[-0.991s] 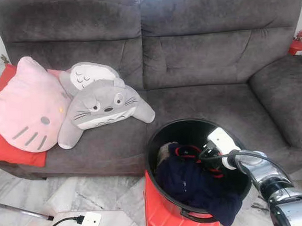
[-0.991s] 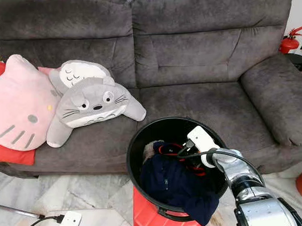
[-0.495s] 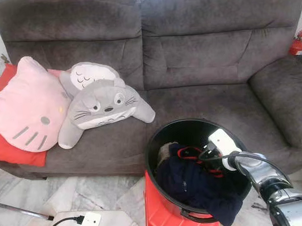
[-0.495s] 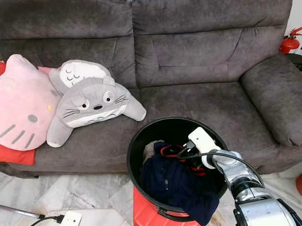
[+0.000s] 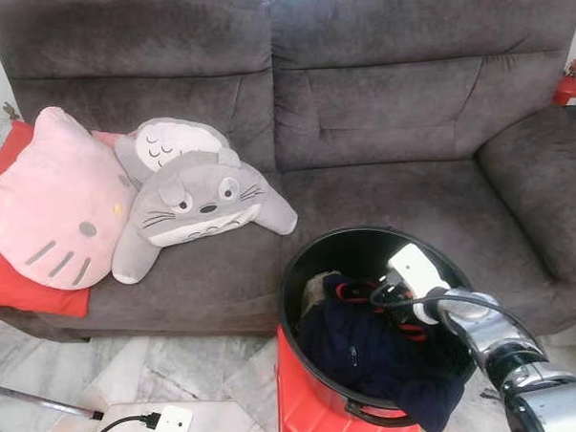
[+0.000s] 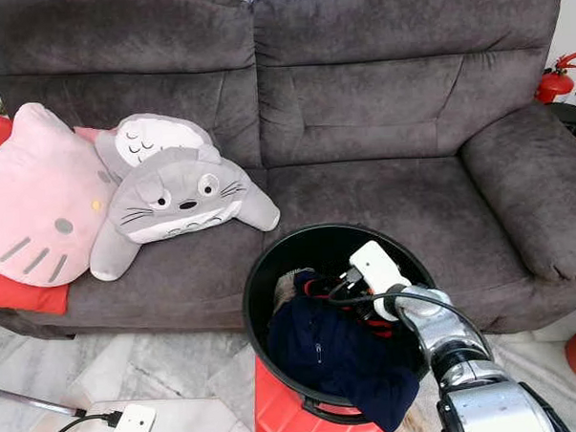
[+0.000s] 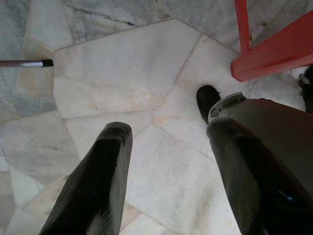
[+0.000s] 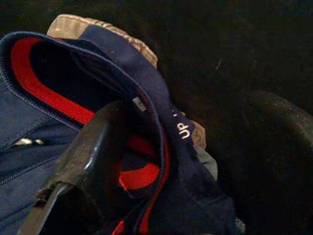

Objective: Hang hanger

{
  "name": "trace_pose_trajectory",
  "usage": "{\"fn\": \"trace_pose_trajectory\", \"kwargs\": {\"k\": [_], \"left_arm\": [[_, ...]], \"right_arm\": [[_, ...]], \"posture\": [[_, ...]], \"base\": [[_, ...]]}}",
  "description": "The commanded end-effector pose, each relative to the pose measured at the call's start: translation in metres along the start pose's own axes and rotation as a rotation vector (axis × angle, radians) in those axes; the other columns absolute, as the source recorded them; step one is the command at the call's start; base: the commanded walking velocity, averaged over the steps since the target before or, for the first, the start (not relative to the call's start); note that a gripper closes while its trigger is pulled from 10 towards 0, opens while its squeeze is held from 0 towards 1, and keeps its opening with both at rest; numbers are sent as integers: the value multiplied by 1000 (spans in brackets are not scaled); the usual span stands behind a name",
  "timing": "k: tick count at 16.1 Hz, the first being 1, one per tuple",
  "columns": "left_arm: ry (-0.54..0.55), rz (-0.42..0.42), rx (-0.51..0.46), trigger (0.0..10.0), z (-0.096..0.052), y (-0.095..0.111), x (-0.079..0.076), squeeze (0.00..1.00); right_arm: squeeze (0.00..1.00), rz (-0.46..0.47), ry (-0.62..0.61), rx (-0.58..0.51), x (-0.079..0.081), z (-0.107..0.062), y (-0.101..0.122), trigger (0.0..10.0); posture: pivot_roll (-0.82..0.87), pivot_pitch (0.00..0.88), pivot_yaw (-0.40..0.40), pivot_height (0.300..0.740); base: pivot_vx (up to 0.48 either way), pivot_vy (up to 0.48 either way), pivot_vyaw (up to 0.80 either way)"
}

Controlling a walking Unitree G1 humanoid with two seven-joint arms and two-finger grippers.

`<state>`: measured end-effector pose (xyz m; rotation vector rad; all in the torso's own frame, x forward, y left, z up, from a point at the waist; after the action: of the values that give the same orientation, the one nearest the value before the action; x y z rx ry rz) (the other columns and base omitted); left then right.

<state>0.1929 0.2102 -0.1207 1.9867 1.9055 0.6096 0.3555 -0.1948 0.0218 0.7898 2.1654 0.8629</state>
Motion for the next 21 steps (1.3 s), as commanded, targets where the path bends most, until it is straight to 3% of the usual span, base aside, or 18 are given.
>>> {"fn": "trace_pose_trajectory", "kwargs": {"k": [1,6,7,8,10,18,19,21], "left_arm": [[14,3,20,10000,-1,-7,5,0],[12,4,20,10000,-1,-7,5,0],[12,5,19,10000,-1,-7,5,0],[13,5,19,10000,-1,-7,4,0],[13,6,19,10000,-1,-7,5,0],[12,12,21,10000,-1,-7,4,0],[12,14,21,10000,-1,-7,4,0],[12,17,21,10000,-1,-7,5,0]], "right_arm": [[0,4,14,10,5,0,-5,10000],[0,4,-11,41,3,-1,-11,10000],[0,4,-13,38,3,-1,-11,9255],[0,2,-14,32,3,-1,-10,3451],[0,1,-17,26,3,-1,-9,0],[0,-8,3,50,10,0,-14,0],[0,-8,4,53,11,0,-15,863],[0,-6,6,49,12,1,-15,0]], "posture": [[-70,49,52,740],[-70,51,52,740],[-71,51,53,740],[-70,51,52,740],[-69,51,52,740],[-68,54,52,740],[-66,54,52,740],[-66,55,53,740]], "base": [[0,0,0],[0,0,0],[0,0,0],[0,0,0],[0,0,0],[0,0,0],[0,0,0],[0,0,0]]}}
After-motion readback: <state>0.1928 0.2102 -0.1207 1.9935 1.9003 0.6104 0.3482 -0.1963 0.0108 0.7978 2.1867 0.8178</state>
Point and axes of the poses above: a point about 5 cm out from each wrist's last joint towards the gripper, its own z axis pointing out of the wrist towards the gripper, its own y axis along the axis of the wrist's last joint, x = y × z, the point moved 4 cm from there along z, pointing out of the wrist towards the gripper, and after that the axes turned 11 degrees about -z, right-handed, at the moved point
